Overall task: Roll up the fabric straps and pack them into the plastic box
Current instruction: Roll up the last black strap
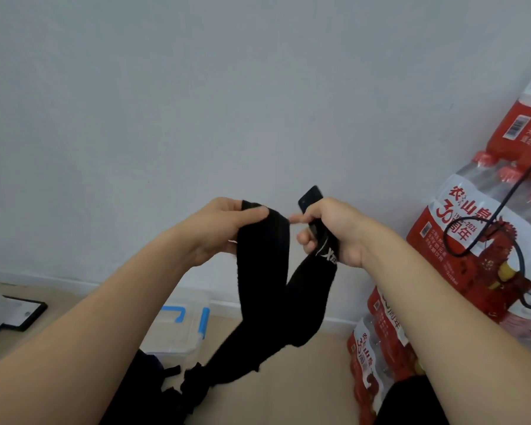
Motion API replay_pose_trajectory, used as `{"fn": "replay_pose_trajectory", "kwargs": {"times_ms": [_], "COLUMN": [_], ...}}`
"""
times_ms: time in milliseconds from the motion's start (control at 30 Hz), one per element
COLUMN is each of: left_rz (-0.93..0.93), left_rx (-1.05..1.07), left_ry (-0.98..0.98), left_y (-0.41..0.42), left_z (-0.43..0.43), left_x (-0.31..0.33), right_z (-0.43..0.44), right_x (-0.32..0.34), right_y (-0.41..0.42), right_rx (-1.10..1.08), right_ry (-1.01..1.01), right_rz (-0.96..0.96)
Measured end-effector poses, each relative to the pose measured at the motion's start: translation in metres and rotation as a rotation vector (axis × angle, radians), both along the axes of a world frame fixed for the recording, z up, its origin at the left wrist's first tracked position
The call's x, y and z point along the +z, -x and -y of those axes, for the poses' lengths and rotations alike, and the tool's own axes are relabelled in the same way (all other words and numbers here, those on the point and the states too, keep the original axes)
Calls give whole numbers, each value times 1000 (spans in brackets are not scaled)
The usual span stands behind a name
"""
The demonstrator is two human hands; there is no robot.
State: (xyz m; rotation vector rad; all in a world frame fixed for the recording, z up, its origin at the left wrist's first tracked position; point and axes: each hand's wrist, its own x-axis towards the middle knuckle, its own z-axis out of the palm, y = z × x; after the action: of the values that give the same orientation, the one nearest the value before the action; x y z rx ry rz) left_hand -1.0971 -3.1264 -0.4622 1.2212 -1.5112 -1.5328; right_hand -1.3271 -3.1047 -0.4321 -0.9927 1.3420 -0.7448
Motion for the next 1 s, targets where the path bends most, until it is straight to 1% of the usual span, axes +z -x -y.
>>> {"fn": "replay_pose_trajectory", "kwargs": {"times_ms": [100, 200, 300, 367, 467, 500, 567, 633, 667, 767, 867, 933, 1000], "left_rz": [-151, -287, -263, -240, -129, -83, -39, -77, -109, -208, -350, -420, -490], "left_rx": [191, 236, 284, 333, 453, 506, 596, 618, 604, 547, 506, 493, 498], "left_ry": [-9, -56, -21, 13, 119, 151, 143, 47, -8, -118, -210, -261, -299], "left_y": [0, 0, 0, 2, 3, 2, -4, -11, -12, -11, -7, -6, -8], "left_z": [6, 7, 9, 11, 13, 14, 19, 20, 19, 16, 16, 15, 15], "left_x": [1, 4, 3, 1, 1, 1, 1, 2, 3, 5, 5, 8, 10], "right_z": [-8, -13, -14, -14, -11, -9, -4, 1, 2, -4, -11, -11, -8], "right_x": [-3, -6, -3, -1, 0, -2, -9, -15, -16, -17, -24, -28, -28], "right_y": [-3, -13, -15, -13, -12, -12, -13, -12, -11, -9, -19, -27, -29], "right_rx": [283, 442, 562, 566, 470, 437, 321, 243, 263, 461, 643, 671, 614], "right_ry": [-117, -137, -157, -156, -90, -35, 145, 312, 335, 300, 239, 230, 234], "right_rz": [-17, -120, -141, -135, -46, -76, -260, -410, -442, -591, -662, -737, -767]}}
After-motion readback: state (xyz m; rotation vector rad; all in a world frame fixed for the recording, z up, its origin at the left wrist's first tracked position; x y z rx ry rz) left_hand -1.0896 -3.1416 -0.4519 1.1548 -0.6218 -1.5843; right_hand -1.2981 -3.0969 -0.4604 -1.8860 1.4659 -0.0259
